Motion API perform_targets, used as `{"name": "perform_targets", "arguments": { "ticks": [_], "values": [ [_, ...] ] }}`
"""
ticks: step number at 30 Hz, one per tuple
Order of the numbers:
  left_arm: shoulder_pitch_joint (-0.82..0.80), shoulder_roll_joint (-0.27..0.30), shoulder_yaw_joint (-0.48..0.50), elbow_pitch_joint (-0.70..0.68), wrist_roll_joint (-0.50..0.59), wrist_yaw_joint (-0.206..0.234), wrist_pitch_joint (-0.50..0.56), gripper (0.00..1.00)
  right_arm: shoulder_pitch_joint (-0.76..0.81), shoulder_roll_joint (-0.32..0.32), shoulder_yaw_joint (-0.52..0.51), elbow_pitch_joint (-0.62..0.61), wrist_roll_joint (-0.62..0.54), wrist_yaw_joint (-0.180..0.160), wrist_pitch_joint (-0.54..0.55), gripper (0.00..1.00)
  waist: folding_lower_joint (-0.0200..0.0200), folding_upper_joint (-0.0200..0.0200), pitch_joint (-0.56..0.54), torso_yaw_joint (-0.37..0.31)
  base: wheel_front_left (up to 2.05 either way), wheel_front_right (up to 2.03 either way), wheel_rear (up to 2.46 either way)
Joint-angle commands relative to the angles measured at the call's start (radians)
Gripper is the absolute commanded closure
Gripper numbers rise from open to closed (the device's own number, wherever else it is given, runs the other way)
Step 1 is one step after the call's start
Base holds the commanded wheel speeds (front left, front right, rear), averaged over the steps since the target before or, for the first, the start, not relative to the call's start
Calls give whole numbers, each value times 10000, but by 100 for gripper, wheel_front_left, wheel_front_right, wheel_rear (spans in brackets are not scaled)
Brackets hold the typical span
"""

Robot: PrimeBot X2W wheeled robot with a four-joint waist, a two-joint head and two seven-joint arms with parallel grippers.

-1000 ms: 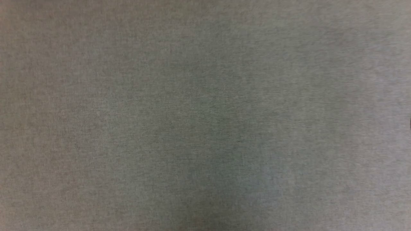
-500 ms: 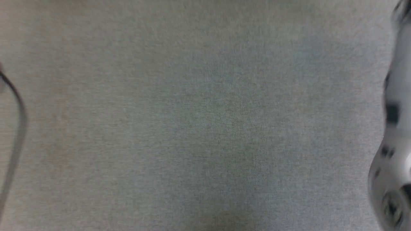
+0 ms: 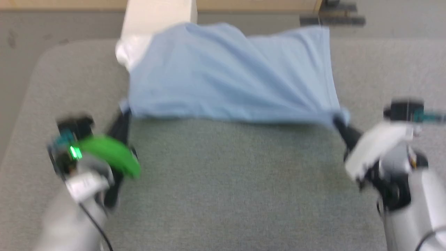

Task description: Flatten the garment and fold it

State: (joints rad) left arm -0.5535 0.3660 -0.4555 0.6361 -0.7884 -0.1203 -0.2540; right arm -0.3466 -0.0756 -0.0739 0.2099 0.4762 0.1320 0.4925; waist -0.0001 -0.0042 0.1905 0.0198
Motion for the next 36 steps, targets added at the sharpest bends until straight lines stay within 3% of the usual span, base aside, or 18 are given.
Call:
{"name": "perform_targets", "arguments": {
  "ticks": [1,7,11,25,30,36],
  "values": [
    [510,-83,-6,-174,-115,115,-73,100,506,-118,90,-205,35,-13,-138,100,1,42,-1182,311,0,0,0],
    [3350,-242,248,-1208,-1312,670,531,100,3007,-84,368,-934,429,-13,-391,100,1,42,-1744,188,0,0,0],
    [4945,-56,507,-2068,-2122,1269,1317,100,4057,-184,270,-1238,573,-13,-187,100,1,42,-2033,25,0,0,0],
    [8794,1815,675,-5958,-3724,3832,4846,100,5995,-1149,-484,-2094,285,-13,1619,100,1,42,-2405,-140,0,0,0],
    [9160,2148,880,-7019,-3732,4225,4918,100,6198,-1048,-642,-2349,295,-13,2214,100,1,42,-2404,-105,0,0,0],
    [8634,2342,1266,-7918,-3245,4009,4194,100,5864,-890,-677,-2766,234,-13,2389,100,1,42,-2374,-190,0,0,0]
  ]
}}
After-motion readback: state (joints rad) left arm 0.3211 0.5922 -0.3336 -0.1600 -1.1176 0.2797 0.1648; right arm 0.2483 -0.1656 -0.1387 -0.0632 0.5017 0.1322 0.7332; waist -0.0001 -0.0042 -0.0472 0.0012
